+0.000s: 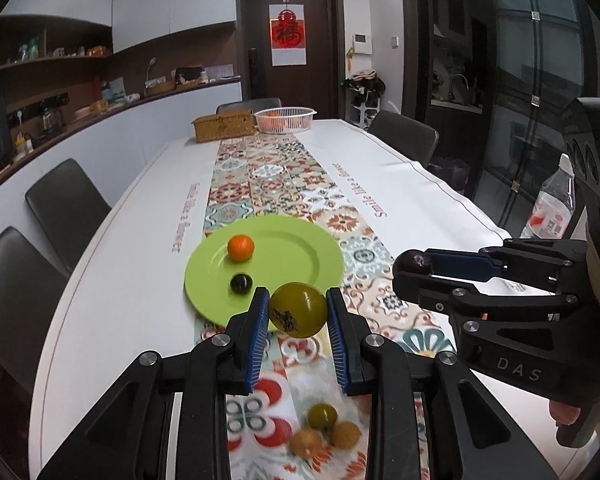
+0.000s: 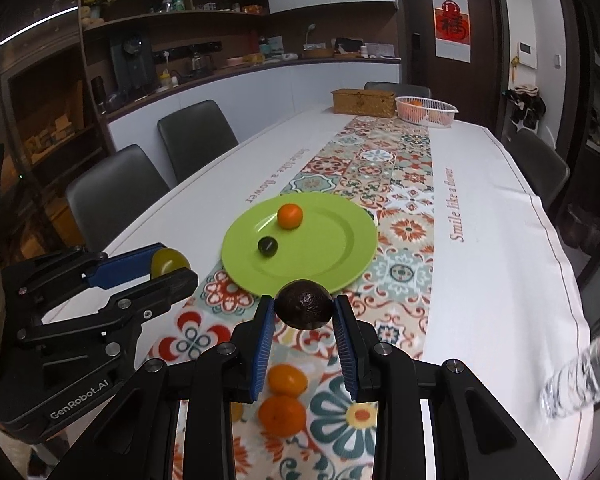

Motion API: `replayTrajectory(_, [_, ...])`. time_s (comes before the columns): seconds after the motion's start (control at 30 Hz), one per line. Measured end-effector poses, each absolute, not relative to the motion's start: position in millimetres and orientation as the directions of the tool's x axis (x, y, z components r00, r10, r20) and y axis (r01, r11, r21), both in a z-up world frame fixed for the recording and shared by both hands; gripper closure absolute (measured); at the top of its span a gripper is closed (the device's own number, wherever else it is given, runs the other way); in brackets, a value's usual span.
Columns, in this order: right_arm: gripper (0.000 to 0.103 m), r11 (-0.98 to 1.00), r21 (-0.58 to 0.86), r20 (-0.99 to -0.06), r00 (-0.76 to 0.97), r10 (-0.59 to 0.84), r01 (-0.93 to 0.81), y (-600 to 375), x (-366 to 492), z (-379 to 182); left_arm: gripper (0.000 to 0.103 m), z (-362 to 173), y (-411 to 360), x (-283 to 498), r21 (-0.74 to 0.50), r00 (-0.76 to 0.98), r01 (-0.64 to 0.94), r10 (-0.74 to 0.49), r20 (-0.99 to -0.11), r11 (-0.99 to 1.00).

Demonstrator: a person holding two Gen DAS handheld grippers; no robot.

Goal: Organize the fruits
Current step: 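Lower both held fruits onto the green plate and open both grippers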

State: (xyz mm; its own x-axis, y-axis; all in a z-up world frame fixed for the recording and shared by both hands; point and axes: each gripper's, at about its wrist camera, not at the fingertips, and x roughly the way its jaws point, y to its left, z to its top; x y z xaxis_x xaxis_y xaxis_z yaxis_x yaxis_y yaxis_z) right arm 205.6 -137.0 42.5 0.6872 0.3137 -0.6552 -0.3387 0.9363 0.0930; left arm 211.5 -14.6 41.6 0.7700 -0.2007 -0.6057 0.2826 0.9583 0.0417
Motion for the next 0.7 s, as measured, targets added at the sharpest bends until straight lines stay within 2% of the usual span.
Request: replayTrajectory(0.7, [0.072,0.923,0.100,-0.714,0.619,0.327,-0.371,-116,318,27,0.074,15,12,320,-0.050,0.709,0.278,-0.240,-0.663,0.959])
